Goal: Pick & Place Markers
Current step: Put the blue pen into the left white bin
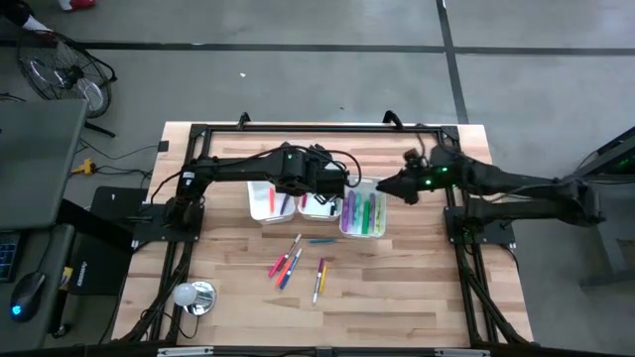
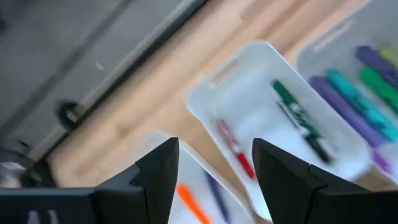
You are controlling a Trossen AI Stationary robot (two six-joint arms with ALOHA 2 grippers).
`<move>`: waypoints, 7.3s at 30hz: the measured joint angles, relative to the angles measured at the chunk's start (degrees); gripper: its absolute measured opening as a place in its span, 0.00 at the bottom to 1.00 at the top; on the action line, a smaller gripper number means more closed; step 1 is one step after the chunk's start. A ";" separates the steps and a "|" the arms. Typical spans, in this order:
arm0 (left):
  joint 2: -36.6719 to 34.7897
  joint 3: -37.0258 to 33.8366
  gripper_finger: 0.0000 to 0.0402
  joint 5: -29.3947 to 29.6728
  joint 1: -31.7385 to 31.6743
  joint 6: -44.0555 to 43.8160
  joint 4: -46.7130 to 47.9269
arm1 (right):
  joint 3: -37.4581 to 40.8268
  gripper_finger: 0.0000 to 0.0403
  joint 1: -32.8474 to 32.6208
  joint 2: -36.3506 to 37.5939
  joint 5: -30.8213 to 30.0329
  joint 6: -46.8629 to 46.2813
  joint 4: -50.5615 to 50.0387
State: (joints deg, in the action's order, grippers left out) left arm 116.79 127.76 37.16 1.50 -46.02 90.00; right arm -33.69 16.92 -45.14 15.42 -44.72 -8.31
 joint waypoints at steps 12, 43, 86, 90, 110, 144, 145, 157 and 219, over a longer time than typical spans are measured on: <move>-0.02 0.00 0.50 -17.91 1.34 1.11 -0.01 | 0.00 0.44 4.32 14.23 5.87 9.02 -8.94; 14.57 0.24 0.50 -39.02 7.59 32.89 -14.53 | 0.00 0.44 4.57 17.13 15.72 13.19 -10.80; 18.14 -0.02 0.50 -27.59 9.01 32.19 -11.35 | 0.00 0.44 4.51 17.10 15.89 13.97 -12.92; 18.14 -0.04 0.50 -27.53 9.18 31.75 -9.31 | 0.00 0.44 4.52 17.11 15.89 13.95 -12.95; 14.11 -13.32 0.50 -32.98 10.21 29.18 -19.12 | 0.00 0.44 4.51 17.11 15.87 14.19 -15.15; 12.73 -23.35 0.50 -25.35 9.58 29.22 -33.09 | 0.00 0.44 4.53 17.11 14.06 13.44 -15.92; 12.66 -24.08 0.50 -26.26 9.22 28.84 -33.60 | 0.00 0.44 4.51 17.10 14.07 13.43 -15.96; 12.40 -26.75 0.50 -33.16 8.24 31.19 -35.47 | 0.00 0.44 4.53 17.11 15.00 13.23 -16.31; 12.55 -27.02 0.18 -28.63 9.88 25.97 -37.66 | 0.00 0.44 4.51 17.11 18.01 12.03 -16.29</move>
State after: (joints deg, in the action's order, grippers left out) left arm 129.34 100.75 8.54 11.38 -20.05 52.34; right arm -33.69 21.43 -28.03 33.43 -32.69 -24.60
